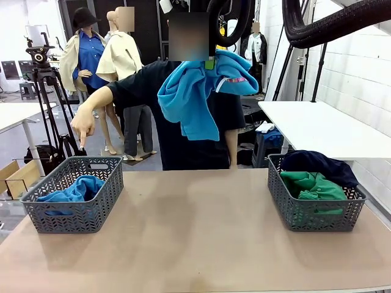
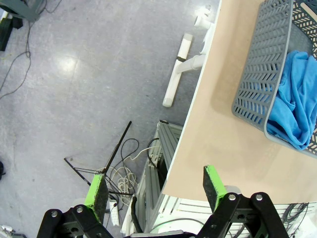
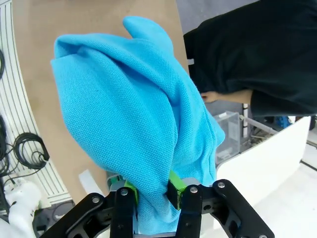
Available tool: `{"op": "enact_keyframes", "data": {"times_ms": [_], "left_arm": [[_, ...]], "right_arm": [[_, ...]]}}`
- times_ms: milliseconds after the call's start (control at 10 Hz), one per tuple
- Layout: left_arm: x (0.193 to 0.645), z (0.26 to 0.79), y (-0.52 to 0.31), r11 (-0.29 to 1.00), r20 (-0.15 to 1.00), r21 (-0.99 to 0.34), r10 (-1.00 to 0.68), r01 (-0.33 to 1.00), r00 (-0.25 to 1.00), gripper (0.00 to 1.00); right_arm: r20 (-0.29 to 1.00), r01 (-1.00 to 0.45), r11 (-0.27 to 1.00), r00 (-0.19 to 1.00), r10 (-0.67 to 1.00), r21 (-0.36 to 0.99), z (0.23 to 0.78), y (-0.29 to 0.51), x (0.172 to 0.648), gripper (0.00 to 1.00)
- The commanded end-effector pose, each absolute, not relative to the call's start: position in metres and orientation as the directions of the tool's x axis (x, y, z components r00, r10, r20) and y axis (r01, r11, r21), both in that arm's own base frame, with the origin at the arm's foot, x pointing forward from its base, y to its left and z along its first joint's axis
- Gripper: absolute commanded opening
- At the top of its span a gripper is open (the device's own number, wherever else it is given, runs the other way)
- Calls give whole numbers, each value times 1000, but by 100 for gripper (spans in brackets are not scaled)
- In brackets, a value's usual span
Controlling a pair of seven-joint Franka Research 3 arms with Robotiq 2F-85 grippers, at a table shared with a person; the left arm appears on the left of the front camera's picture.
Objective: Sort the tops and bottoms.
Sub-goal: Sort the clothes according to human instructions.
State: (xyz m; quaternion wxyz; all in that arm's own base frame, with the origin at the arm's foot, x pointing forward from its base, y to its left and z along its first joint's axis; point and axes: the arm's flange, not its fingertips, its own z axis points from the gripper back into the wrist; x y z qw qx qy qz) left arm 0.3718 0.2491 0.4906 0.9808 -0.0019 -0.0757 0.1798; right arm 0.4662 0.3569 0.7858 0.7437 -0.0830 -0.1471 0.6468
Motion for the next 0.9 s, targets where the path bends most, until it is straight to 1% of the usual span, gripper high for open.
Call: {"op": "enact_keyframes", "data": {"times_ms": [0,100,200,400,500,600,700,800], "left_arm": [[370,491,250,936,145,-37,353,-351,924,100],[370,491,250,936,145,-37,353,-351,924,100],[370,491,250,936,145,-37,353,-351,924,100],[370,491,250,936,145,-37,353,-351,924,100],[370,491,250,936,145,-37,353,-351,924,100],[370,491,250,936,145,-37,353,-351,924,100],[370,491,250,936,145,-37,353,-351,924,100],[370,491,250,936,145,-37,353,-351,924,100]], "right_arm": [[89,-931,166,145,986,-325,793,400,489,0],[117,-911,208,178,977,-357,805,443,510,0],[140,-893,216,174,975,-395,820,486,532,0],[124,-857,214,176,977,-469,842,571,568,0],[162,-832,246,189,968,-498,850,609,586,0],[212,-828,301,225,951,-472,854,645,601,0],[254,-842,324,232,939,-430,849,685,612,0],[251,-873,252,156,955,-418,835,729,616,0]]}}
